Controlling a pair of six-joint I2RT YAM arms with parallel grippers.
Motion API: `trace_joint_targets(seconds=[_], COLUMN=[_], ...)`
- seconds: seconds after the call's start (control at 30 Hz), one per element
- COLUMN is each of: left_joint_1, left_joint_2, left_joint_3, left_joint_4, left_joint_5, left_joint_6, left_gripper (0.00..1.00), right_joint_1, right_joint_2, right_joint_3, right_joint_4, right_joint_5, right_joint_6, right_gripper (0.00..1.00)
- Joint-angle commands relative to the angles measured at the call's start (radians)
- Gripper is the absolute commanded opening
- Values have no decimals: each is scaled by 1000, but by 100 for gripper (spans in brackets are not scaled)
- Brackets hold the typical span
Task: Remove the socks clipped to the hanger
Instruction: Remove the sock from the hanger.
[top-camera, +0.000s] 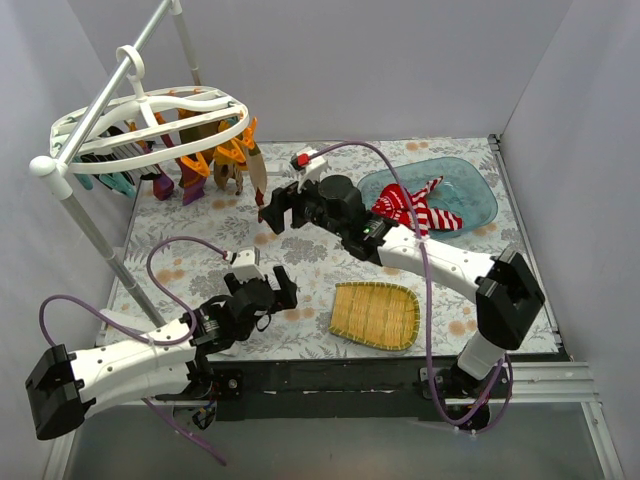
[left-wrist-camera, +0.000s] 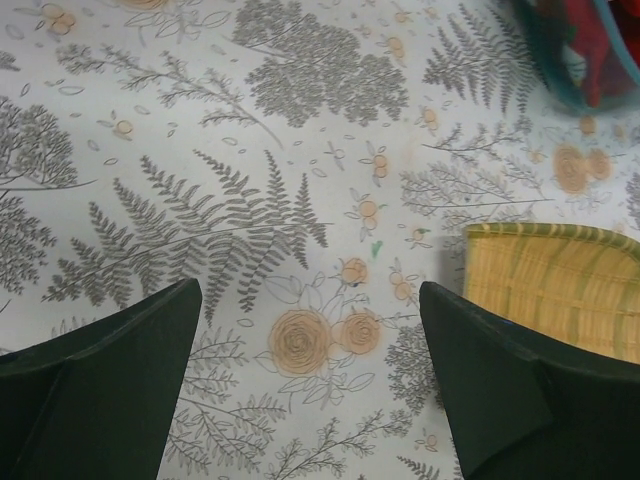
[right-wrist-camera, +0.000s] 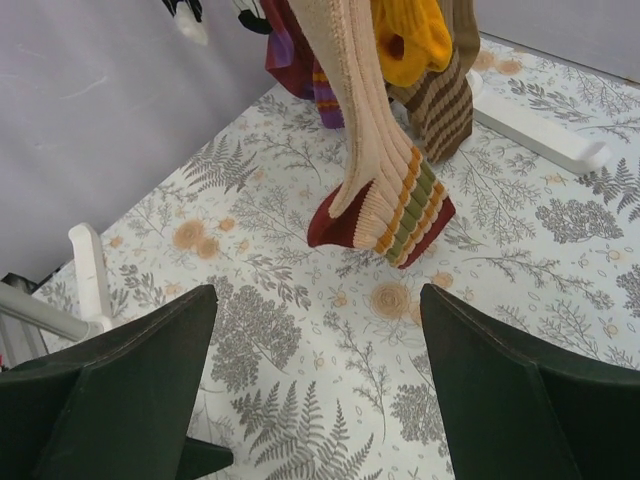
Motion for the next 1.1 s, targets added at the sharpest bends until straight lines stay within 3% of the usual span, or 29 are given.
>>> trace_joint_targets(seconds=[0.0,0.3,0.5,0.6,0.63,0.73,0.83,1.07], left_joint_1=[-5,-5,-6,-5,-5,-5,-5,-5], left_joint_2=[39,30,-13,-51,-59,-74,-87,-156], left_joint_3=[49,27,32,30,33,46,79,144], left_joint_4=[-144,-132,-141,-138,-138,-135,-141,-150], left_joint_5=[-73,-41,-38,-35,-37,-43,-49,-84], left_joint_6=[-109,-133,-129,-121,-120,-98,-69,-6], left_gripper=[91,92,92,93,93,93,93,94], right_joint_1=[6,20,20,20,20,20,20,22], right_joint_2=[61,215,259,244,226,187,144,9], right_joint_3=[70,243,274,269,257,242,233,147], right_joint_4=[171,147,135,124,125,101,70,-20], right_joint_5=[64,147,221,221,219,210,167,40], right_joint_6=[-35,-25,-28,-54,-55,-78,-101,-155], right_gripper=[90,87,77,50,31,8,1,1])
